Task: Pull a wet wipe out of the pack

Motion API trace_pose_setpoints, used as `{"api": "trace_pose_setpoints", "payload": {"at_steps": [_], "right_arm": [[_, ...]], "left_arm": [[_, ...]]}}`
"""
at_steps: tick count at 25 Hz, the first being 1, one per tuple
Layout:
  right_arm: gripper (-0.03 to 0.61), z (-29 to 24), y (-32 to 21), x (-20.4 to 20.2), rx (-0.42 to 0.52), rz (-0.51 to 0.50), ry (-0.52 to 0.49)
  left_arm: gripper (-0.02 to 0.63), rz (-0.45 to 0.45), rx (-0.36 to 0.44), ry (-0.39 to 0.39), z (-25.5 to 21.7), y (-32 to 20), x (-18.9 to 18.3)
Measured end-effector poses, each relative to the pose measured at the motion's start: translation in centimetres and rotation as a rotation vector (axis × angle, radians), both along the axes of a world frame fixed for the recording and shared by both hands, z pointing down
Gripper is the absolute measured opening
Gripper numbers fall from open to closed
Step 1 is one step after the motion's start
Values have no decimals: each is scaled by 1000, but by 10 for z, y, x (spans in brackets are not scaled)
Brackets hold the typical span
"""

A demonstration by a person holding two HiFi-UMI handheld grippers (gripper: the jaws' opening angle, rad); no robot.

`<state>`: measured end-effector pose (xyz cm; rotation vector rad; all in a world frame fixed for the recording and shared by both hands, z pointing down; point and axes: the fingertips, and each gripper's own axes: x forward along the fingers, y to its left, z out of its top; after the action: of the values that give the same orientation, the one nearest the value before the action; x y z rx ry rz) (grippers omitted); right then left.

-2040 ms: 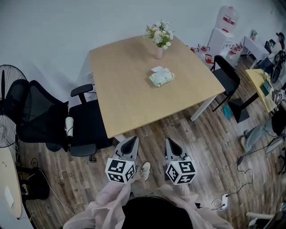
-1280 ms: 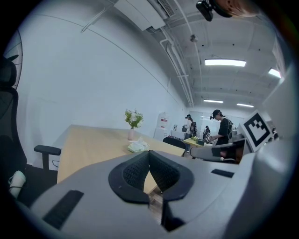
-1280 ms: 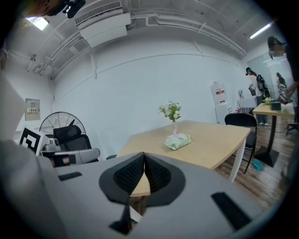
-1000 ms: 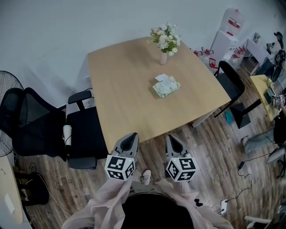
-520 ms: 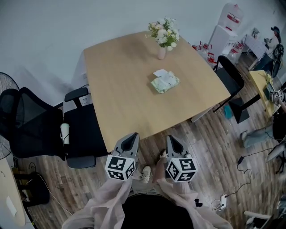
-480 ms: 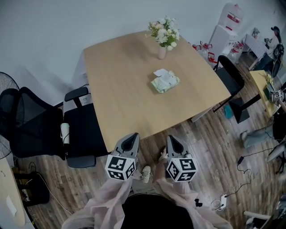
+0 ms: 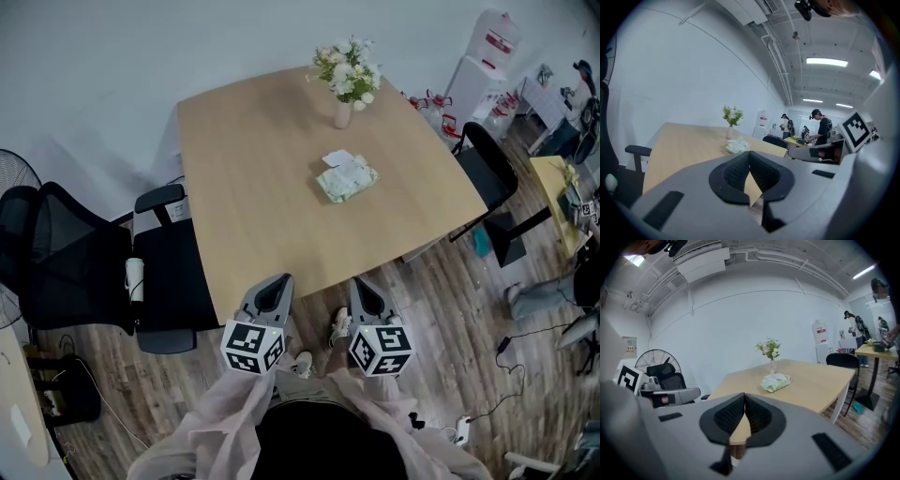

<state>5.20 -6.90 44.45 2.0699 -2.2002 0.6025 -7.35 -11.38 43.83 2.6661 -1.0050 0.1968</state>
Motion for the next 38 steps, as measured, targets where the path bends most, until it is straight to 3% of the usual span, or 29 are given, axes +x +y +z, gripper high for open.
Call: {"api": "trace_pose_setpoints", "payload": {"at_steps": [15,38], "right_arm": [[11,13,-54,51,-47,-41,-23],[11,-1,-157,115,3,-212,-39]], "left_arm": [[11,-48,-24,-15,7,-50,52],[11,-185,-1,-25,4,-123,120]]}}
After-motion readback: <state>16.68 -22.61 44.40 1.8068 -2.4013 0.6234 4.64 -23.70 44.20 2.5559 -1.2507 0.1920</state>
